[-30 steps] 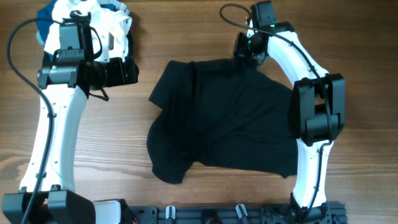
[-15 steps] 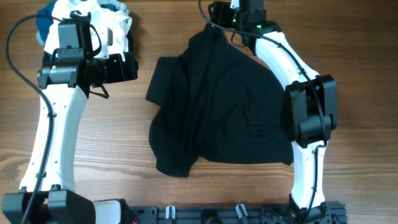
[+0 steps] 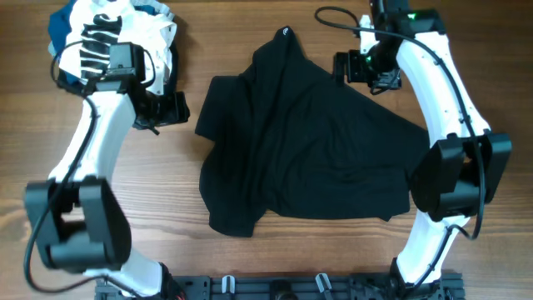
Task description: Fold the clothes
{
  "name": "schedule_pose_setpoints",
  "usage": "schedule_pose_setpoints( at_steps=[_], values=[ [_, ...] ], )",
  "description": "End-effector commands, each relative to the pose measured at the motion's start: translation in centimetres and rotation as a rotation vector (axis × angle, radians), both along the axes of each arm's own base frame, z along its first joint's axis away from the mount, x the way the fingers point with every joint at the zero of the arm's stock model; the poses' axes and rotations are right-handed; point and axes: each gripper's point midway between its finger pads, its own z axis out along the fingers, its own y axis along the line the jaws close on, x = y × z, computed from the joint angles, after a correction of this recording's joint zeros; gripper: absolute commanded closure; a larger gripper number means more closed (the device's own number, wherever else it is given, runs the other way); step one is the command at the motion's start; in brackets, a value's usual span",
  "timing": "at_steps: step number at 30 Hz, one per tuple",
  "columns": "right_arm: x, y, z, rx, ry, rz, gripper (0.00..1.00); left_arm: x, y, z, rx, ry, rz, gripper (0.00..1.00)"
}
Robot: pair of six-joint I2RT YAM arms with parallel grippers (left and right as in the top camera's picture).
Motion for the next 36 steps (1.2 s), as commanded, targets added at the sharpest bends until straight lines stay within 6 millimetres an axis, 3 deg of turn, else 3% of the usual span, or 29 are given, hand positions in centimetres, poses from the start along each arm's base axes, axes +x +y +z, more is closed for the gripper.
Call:
schedule_pose_setpoints(
  at_steps=[1, 7, 9, 12, 13, 17, 23, 29, 34, 36],
  values=[
    [0.1, -3.1, -0.1, -0.056, 0.016, -0.145, 0.03, 0.1, -2.4, -3.8, -0.01, 0.061, -0.066, 0.39],
    [-0.7, -5.8, -0.3, -0.057, 0.063, -0.23, 0.04, 0.2, -6.2, -7.7, 0.095, 0.092, -0.181, 0.44],
    [-0.9, -6.3, -0.3, -0.058, 0.073, -0.241, 0.04, -0.3, -6.9, -8.7, 0.113, 0.115, -0.204, 0.5],
    [-0.9, -6.4, -0.3, -0.058, 0.073, -0.243, 0.04, -0.5, -6.5, -9.8, 0.156, 0.136, -0.19, 0.73],
    [-0.9, -6.4, -0.3, -0.059, 0.073, -0.243, 0.04, -0.5, -5.8, -10.2, 0.194, 0.145, -0.165, 0.82],
    [-0.9, -6.7, -0.3, -0.075, 0.071, -0.246, 0.04, -1.2, -3.0, -10.9, 0.338, 0.192, -0.069, 0.92],
    [-1.2, -6.7, -0.5, -0.08, 0.081, -0.246, 0.02, -4.7, 1.2, -11.2, 0.462, 0.326, 0.033, 0.92],
    [-1.5, -6.8, -0.5, -0.082, 0.096, -0.245, 0.01, -10.6, 6.1, -13.0, 0.454, 0.516, 0.193, 0.91],
    [-1.5, -6.8, -0.5, -0.082, 0.093, -0.244, 0.0, -12.9, 9.7, -13.2, 0.421, 0.588, 0.369, 0.91],
    [-1.2, -7.0, -0.7, -0.083, 0.087, -0.248, 0.0, -13.8, 10.9, -13.1, 0.389, 0.621, 0.442, 0.84]
  ],
)
